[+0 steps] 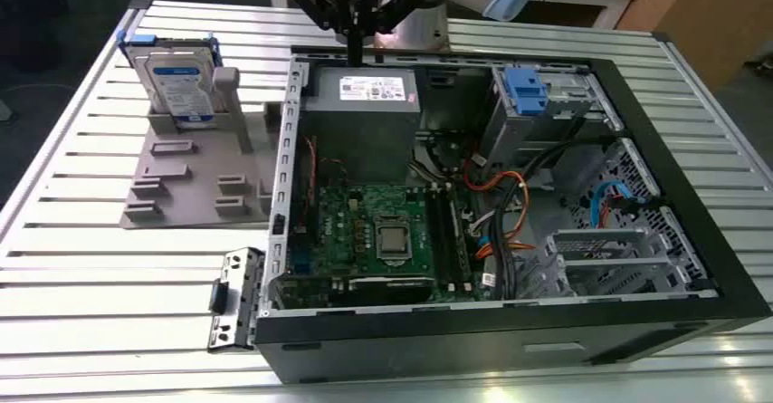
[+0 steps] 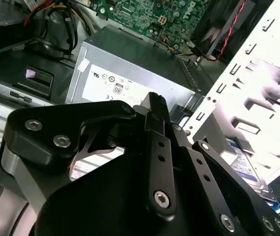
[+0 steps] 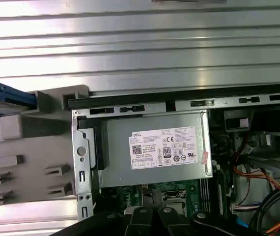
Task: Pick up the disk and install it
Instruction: 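Reach for the disk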
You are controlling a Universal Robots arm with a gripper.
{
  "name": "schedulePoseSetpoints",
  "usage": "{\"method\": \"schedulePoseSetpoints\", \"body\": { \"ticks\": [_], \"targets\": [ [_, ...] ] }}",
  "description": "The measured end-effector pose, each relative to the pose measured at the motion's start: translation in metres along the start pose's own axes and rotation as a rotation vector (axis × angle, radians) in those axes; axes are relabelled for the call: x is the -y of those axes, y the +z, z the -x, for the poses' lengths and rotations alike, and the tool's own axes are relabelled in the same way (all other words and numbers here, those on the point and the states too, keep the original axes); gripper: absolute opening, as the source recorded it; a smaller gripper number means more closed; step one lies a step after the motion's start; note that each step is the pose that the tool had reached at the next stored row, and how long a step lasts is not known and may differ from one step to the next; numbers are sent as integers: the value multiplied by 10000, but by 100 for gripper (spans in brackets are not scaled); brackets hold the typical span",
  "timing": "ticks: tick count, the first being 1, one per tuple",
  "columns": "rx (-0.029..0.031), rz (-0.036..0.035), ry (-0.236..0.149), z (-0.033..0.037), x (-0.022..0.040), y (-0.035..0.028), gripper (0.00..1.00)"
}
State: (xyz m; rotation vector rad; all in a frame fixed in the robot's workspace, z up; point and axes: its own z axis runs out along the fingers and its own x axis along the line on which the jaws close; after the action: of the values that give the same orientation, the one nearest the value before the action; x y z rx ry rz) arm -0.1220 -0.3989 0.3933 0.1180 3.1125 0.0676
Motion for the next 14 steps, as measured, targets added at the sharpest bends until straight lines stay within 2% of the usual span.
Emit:
{"method": "schedulePoseSetpoints", "body": {
  "ticks": [6, 14],
  "targets": [
    [0, -1, 1, -9, 0, -1, 10],
    [1, 0, 0, -79, 6, -2, 10]
  ]
}}
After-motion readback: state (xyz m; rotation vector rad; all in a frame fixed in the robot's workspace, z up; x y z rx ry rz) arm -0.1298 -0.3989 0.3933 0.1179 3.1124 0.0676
